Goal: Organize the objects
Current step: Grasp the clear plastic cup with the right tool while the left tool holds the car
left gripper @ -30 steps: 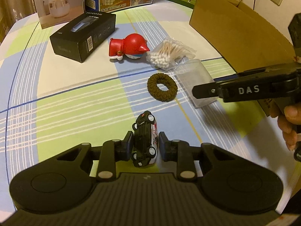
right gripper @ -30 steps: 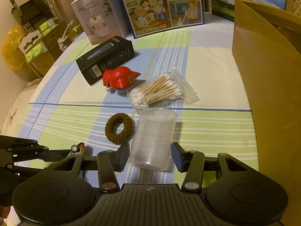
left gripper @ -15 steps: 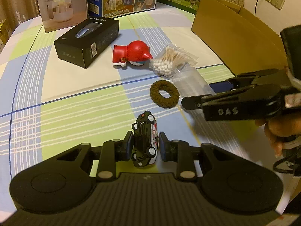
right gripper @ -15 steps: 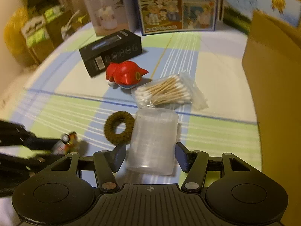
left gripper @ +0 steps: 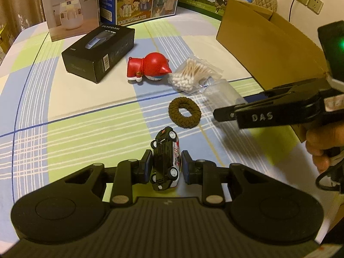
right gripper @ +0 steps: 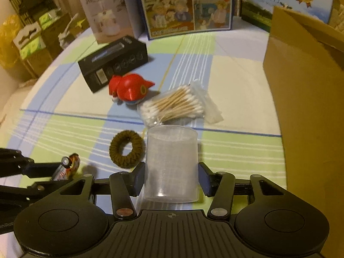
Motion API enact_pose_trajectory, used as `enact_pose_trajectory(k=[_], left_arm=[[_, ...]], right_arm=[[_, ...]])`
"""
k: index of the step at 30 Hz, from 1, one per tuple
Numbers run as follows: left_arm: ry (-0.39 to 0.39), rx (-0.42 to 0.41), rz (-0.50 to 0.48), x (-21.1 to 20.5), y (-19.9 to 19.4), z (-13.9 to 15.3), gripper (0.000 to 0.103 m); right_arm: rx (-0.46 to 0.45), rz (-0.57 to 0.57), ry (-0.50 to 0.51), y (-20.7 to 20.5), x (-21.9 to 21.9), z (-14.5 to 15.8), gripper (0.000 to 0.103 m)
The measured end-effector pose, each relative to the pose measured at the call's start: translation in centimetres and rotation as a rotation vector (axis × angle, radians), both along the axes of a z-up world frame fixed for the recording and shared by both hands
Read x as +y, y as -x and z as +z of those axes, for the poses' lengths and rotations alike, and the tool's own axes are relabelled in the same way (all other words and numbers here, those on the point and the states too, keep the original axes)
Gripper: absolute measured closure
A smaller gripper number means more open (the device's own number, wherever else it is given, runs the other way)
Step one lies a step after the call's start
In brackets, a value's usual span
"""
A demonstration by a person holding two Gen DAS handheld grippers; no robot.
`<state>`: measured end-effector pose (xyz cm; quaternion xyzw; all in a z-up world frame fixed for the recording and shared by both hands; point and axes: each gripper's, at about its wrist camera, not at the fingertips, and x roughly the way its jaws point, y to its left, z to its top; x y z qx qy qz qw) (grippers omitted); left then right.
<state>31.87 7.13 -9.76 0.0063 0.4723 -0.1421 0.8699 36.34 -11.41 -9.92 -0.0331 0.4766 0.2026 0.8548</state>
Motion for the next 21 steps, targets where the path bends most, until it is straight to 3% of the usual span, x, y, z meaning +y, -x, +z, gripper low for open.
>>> enact_pose_trajectory(k=[21], left_arm=[[0.052,-0.068,-0.008,-2.4,1.1,4.4,0.080]], right_arm=[[-0.115,-0.023,-0.105,3.0,-3.1,7.2,0.055]])
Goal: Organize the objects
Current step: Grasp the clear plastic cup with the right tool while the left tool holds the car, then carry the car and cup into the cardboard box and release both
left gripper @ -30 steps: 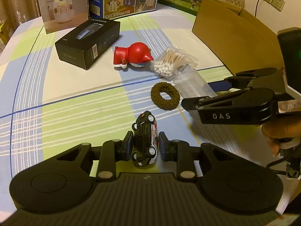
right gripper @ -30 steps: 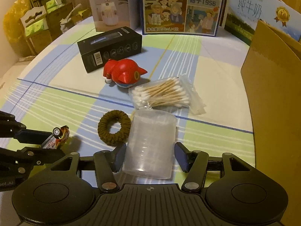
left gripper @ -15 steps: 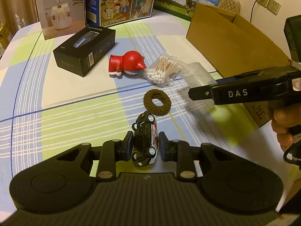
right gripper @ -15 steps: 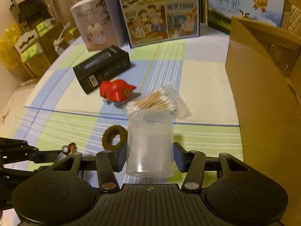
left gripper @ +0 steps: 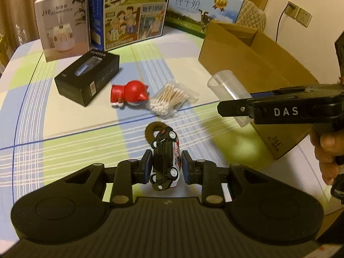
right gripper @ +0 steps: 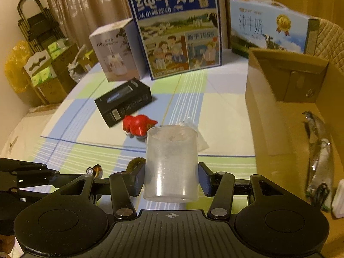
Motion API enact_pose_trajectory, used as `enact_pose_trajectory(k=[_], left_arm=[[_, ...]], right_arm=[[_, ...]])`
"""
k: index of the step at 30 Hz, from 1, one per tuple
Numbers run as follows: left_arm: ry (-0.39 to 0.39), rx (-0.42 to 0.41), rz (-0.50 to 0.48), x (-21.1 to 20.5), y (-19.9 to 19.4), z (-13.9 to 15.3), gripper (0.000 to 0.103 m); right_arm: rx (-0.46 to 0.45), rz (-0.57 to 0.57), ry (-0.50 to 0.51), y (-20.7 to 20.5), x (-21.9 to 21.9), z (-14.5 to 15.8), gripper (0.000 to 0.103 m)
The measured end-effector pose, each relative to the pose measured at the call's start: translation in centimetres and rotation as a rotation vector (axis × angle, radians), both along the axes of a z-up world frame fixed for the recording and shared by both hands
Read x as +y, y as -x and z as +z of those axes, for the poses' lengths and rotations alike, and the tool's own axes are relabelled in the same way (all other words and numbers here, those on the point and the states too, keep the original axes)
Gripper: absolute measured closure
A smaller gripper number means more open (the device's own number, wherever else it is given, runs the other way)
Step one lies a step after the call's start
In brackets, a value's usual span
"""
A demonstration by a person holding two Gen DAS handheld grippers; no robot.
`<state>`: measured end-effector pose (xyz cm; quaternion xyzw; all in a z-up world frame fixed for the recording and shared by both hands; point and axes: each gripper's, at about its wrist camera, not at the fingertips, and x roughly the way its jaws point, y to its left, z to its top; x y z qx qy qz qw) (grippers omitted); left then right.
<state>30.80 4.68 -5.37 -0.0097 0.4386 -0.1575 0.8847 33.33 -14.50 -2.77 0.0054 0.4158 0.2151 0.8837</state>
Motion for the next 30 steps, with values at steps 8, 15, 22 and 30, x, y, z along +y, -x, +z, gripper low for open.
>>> enact_pose_trajectory(k=[8,15,22,30], left_arm=[[0.019,-0.044,0.031,-1.2,1.1,2.7,0.080],[0.033,-0.081,0.039,-2.4,2.3,4.5,0.080],[0.068,-0.107,0.068,-3.0,5.1,5.7,0.080],[0.082,-0.121,0.084,-3.1,7.3,6.4,0.080]], right_arm=[[-0.063,-0.004,-0.001,2.3,-0.9,2.2,0.055],[-0.082,-0.037,-0.039,4.3,-2.5,3.6,0.055],[-0.116,-0.048,-0.050,7.0,-3.2,4.8,0.055],[-0.124,-0.046,-0.049,9.1,-3.9,4.9,0.055]])
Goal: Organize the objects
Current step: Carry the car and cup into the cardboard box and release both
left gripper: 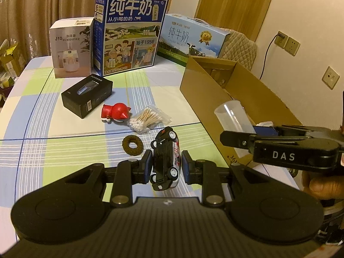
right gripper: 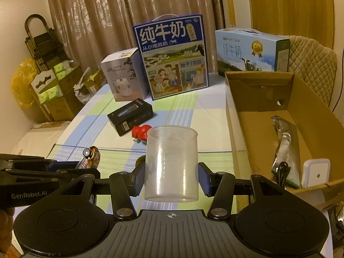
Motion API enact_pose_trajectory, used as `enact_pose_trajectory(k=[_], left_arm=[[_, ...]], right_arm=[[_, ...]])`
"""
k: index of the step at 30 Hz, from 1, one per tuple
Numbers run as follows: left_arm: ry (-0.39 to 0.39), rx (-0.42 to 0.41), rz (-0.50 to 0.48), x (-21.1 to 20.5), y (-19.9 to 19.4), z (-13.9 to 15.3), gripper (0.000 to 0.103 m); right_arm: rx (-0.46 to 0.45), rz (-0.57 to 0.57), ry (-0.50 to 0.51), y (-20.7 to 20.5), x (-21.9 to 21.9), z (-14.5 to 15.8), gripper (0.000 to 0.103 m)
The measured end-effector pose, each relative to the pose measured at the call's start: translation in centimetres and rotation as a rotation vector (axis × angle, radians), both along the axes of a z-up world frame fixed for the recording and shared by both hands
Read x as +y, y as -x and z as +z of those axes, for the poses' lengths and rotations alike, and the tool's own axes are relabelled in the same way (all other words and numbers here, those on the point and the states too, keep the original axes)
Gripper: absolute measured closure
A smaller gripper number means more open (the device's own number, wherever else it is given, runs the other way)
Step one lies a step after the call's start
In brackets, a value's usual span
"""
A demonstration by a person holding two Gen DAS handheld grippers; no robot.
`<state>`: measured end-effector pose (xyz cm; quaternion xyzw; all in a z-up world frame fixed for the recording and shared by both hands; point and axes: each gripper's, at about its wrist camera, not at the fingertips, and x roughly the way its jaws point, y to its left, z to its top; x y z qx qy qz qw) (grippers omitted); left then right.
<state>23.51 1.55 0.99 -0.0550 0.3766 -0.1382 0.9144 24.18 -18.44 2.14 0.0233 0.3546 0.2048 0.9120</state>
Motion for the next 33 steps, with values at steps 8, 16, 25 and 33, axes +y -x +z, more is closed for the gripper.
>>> enact_pose_trajectory(k=[8,16,25,33], left_arm=[[0.009,-0.021,-0.022,-0.9,0.3,0.8,0.080],[0.029,-0.042,-0.059,-3.2,0.0,1.6,0.080],[0.061,-0.059,-0.125,-7.8,-1.1,2.5,0.080],[0.083,-0.060,-0.190,-12.5,-2.3,2.7,0.080]], right_arm=[[-0.012,-0.019,0.012,1.6,-1.0,-0.1,0.055],[-0.081,-0.101,0.035,2.8,-4.1,0.7,0.055],[-0.120,-0.253,0.048,2.4,-10.1,1.5,0.055],[-0.116,-0.329,0.050,2.0,-13.7,1.4,0.055]])
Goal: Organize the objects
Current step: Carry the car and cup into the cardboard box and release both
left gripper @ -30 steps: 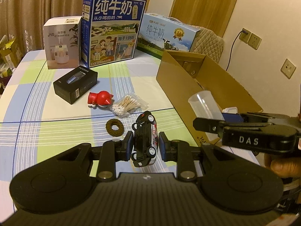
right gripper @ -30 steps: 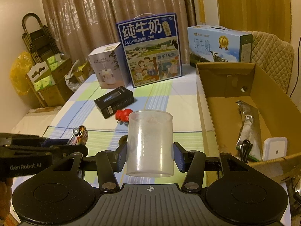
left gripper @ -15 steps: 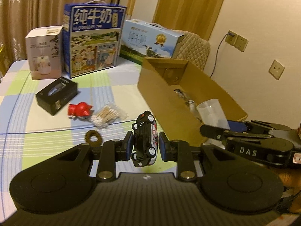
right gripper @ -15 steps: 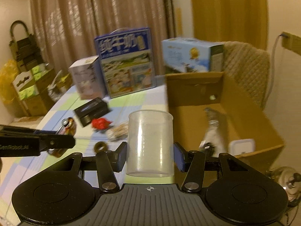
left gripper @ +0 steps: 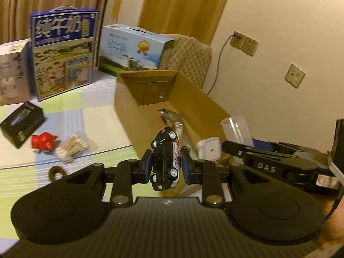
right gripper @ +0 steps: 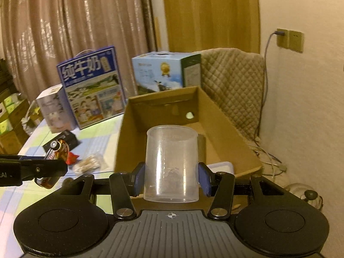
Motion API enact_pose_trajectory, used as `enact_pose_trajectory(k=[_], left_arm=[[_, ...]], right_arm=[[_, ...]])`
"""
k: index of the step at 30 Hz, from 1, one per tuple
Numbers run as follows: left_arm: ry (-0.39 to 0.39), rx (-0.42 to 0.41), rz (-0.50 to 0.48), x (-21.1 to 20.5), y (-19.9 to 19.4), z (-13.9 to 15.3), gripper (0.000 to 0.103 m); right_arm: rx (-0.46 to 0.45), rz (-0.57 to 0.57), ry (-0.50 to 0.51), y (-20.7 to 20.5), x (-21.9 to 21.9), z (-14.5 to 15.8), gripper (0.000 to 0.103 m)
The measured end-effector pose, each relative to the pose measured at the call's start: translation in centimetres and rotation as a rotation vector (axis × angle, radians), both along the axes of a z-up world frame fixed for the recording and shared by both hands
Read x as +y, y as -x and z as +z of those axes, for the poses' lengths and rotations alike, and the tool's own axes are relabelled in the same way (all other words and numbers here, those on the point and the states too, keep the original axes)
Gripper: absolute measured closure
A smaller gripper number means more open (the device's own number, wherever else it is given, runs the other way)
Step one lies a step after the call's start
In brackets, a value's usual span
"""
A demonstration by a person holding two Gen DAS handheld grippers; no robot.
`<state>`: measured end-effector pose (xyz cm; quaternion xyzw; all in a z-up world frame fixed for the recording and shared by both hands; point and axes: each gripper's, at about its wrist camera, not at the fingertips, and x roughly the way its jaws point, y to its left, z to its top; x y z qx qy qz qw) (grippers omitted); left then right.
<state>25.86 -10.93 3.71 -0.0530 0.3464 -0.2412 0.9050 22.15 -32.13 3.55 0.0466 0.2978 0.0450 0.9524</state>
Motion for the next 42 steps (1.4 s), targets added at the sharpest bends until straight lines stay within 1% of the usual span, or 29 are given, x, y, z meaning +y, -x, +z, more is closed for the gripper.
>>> enact_pose_trajectory(k=[9,13,18,20,21,22,28,37,42], left_arm=[[-0.003,0.000,-0.049,-4.2,-2.6,-0.4,0.080],[-0.023,-0.001,-0.056,-5.8,-4.2,-0.7,0.080],[-0.035,0.022,-0.067,-7.2,-5.6,-1.9,0.080],[-0.035,0.018,-0.066,-7.8,-6.2,-2.1,0.076],[-0.030,0.006,-0.058,-7.8,-6.5,-2.1,0.065],[-0.027,0.000,-0.051,-7.8,-6.6,-2.1,0.062],[-0.030,-0.001,-0.021,-6.6,-7.0,-1.9,0.062],[-0.044,0.008,0.006,-4.6,-6.8,-2.2,0.061],[-0.039,0.006,0.009,-3.9,-6.5,-2.0,0.060]], right_arm=[[-0.006,-0.073,-0.012,-2.0,-3.9,-0.6,0.055],[-0.012,-0.111,-0.035,-3.2,-5.5,-0.8,0.055],[0.009,-0.111,-0.056,-3.7,-5.9,-1.4,0.055],[0.004,-0.111,-0.062,-3.9,-5.9,-1.3,0.055],[0.004,-0.112,-0.067,-3.9,-6.0,-1.3,0.055],[0.005,-0.113,-0.071,-3.9,-6.0,-1.4,0.055],[0.009,-0.107,-0.091,-3.9,-6.1,-1.5,0.055],[0.003,-0.077,-0.107,-4.3,-4.8,-1.3,0.055],[-0.015,-0.061,-0.127,-4.4,-4.3,-1.2,0.054]])
